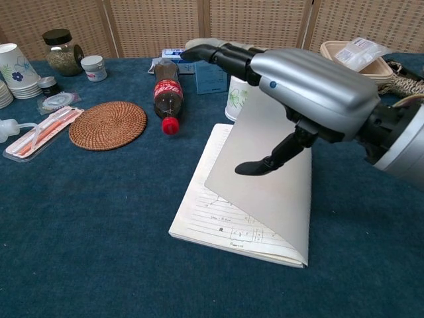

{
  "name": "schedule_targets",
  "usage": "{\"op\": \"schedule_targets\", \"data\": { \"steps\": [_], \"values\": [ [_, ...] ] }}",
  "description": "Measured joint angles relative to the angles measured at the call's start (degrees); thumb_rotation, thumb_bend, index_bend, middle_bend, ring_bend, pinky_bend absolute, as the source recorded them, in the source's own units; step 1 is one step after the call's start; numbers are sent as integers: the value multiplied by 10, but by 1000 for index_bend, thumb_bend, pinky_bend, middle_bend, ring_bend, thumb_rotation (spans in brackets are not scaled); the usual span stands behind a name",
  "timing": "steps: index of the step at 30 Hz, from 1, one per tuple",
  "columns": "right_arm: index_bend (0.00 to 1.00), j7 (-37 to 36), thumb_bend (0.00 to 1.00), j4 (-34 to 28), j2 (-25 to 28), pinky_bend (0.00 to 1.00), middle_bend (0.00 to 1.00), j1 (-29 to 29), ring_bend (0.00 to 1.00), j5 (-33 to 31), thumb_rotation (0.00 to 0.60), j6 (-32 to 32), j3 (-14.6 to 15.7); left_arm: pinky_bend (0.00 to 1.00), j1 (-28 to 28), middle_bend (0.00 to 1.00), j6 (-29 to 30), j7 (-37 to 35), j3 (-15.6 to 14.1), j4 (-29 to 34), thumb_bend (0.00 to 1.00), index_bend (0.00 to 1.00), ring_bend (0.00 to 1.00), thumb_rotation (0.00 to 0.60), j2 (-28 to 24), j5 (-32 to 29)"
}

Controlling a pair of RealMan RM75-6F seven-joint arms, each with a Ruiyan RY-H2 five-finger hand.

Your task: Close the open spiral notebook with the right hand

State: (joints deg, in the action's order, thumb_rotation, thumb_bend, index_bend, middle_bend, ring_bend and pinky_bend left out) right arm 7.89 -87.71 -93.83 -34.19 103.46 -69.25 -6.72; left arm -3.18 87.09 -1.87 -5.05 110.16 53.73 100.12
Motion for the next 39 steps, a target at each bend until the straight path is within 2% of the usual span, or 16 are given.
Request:
{"op": "schedule_targets", "data": {
  "steps": [7,12,18,23,30,32,35,39],
  "values": [
    [0,9,147,27,-28,121,0,-20,0,-44,600,44,-5,0,-2,0,-4,0,-1,-1,72,0,0,600,4,2],
    [0,26,149,41,-41,126,0,-39,0,-71,600,68,-24,0,0,0,0,1,0,1,72,0,0,600,0,1],
    [0,68,151,38,-26,126,0,-58,0,-137,600,116,-53,0,1,0,2,-6,0,-2,71,0,0,600,-2,-2],
    [0,106,149,17,-6,126,0,-63,0,-188,600,139,-62,0,1,0,0,-9,0,-5,72,0,0,600,-1,-1],
    [0,105,108,-14,32,122,0,-53,0,-191,600,124,-52,0,1,0,0,-7,0,-7,71,0,0,600,-2,-1],
    [0,99,89,-23,48,86,0,-45,0,-186,600,116,-45,0,0,0,-1,-1,1,-10,71,0,0,600,0,-1],
    [0,94,77,-32,81,19,0,-27,0,-171,600,86,-33,0,0,0,-3,18,3,-15,72,0,0,600,3,-2],
    [0,95,60,-33,105,16,0,4,0,-146,600,23,-19,0,-1,0,-8,43,5,-20,72,0,0,600,8,-5]
  ]
}}
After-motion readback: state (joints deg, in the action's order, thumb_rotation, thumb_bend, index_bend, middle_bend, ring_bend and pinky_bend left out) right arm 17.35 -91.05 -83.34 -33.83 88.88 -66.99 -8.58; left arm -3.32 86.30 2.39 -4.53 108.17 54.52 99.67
